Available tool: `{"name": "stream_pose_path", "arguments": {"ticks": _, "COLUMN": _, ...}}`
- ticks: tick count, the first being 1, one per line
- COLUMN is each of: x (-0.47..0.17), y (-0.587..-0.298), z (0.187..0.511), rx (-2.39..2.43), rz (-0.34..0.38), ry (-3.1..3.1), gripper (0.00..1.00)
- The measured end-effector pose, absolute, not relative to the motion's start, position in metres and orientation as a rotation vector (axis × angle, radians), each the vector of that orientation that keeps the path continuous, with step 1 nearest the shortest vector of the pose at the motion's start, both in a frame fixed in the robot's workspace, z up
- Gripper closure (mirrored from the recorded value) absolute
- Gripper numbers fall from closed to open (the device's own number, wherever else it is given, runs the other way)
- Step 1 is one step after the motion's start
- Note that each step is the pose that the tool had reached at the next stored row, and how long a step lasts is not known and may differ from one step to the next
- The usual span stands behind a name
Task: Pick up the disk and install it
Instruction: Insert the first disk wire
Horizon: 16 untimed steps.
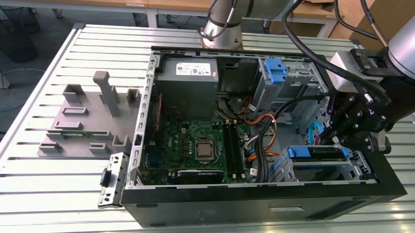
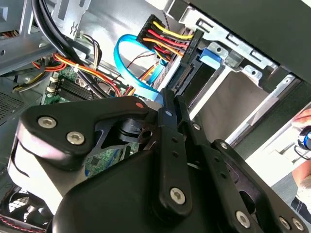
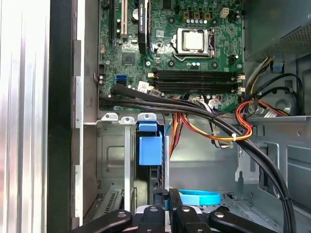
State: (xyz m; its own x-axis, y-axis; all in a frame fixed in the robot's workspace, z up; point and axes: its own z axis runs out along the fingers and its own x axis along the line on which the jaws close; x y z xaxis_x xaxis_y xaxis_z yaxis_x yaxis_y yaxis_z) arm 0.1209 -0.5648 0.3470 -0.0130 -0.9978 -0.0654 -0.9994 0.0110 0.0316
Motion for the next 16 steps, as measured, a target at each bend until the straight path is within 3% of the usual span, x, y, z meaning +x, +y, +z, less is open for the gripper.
{"name": "stream_pose_path", "arguments": {"ticks": 16, "x": 0.1216, "y": -0.5669, "z": 0.3419, "rx": -2.189, "rz": 0.106, "ry": 2.216, "gripper": 0.84}}
